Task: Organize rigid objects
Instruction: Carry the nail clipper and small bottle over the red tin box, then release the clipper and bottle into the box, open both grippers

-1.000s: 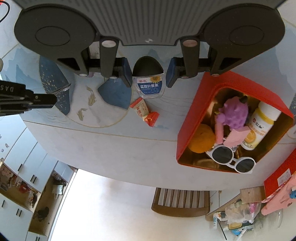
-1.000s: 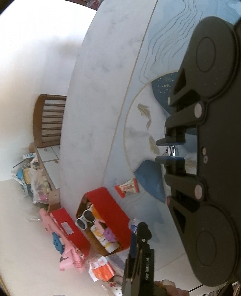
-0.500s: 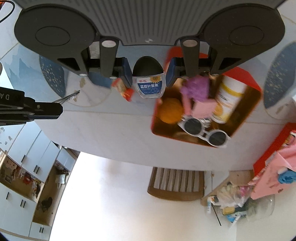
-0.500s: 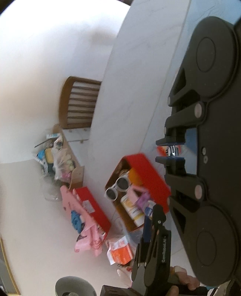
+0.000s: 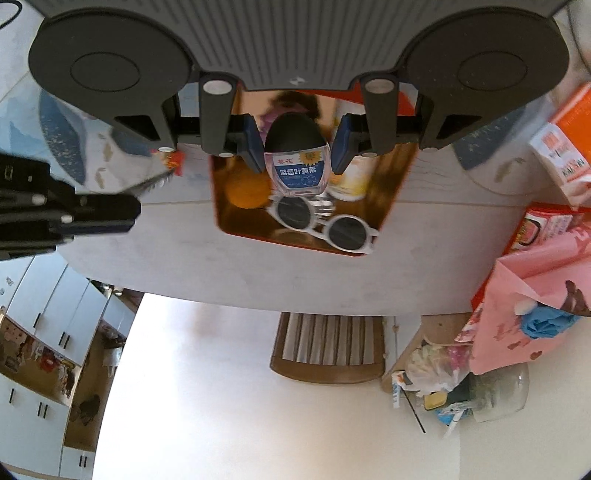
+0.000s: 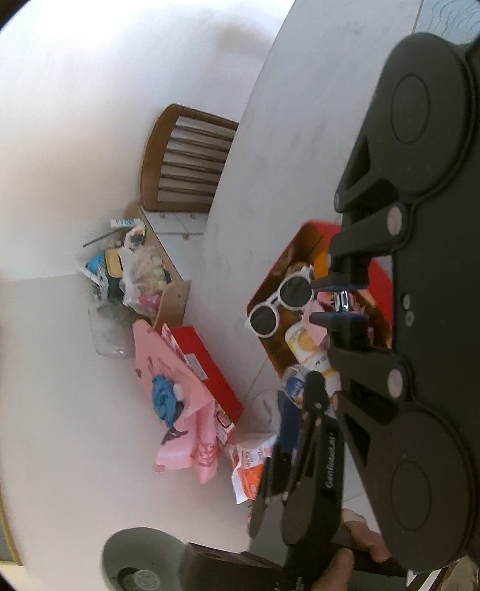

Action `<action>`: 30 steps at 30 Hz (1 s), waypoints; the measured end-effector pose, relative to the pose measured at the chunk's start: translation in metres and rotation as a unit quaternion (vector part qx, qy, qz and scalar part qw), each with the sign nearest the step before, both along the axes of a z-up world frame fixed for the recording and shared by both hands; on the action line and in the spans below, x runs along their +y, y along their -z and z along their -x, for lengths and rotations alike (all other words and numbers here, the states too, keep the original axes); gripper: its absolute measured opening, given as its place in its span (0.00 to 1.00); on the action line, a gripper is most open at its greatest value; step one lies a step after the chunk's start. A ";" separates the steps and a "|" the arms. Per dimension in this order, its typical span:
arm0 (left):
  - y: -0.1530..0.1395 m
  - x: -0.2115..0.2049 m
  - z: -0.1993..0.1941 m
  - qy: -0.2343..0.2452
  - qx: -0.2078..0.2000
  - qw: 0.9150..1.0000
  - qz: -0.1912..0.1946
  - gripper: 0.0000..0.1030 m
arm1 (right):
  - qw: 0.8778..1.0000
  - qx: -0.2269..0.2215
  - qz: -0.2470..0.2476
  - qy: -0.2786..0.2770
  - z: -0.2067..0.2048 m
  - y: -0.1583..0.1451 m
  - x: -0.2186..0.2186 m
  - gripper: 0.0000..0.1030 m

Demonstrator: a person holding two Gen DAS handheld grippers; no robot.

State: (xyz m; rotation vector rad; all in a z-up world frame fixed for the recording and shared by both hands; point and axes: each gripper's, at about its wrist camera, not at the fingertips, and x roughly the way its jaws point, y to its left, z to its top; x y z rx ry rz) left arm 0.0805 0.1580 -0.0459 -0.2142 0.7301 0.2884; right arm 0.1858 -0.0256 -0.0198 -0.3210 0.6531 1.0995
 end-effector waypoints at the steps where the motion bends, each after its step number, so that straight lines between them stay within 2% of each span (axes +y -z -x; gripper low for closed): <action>1: 0.001 0.006 -0.001 -0.002 0.002 1.000 -0.001 0.38 | 1.000 0.000 0.004 -0.002 0.001 0.003 0.006 0.10; 9: 0.017 0.040 -0.019 0.002 0.021 1.000 -0.001 0.38 | 0.999 -0.012 0.051 -0.001 0.008 0.030 0.043 0.10; 13: 0.024 0.050 -0.032 0.011 0.030 0.999 -0.005 0.38 | 0.996 -0.037 0.080 0.004 0.009 0.043 0.058 0.10; 20: 0.036 0.052 -0.055 0.037 0.045 0.998 -0.009 0.38 | 0.992 -0.057 0.109 0.008 0.009 0.064 0.072 0.10; 30: 0.051 0.056 -0.077 0.058 0.055 0.997 0.003 0.38 | 0.990 -0.054 0.129 0.007 0.010 0.081 0.082 0.10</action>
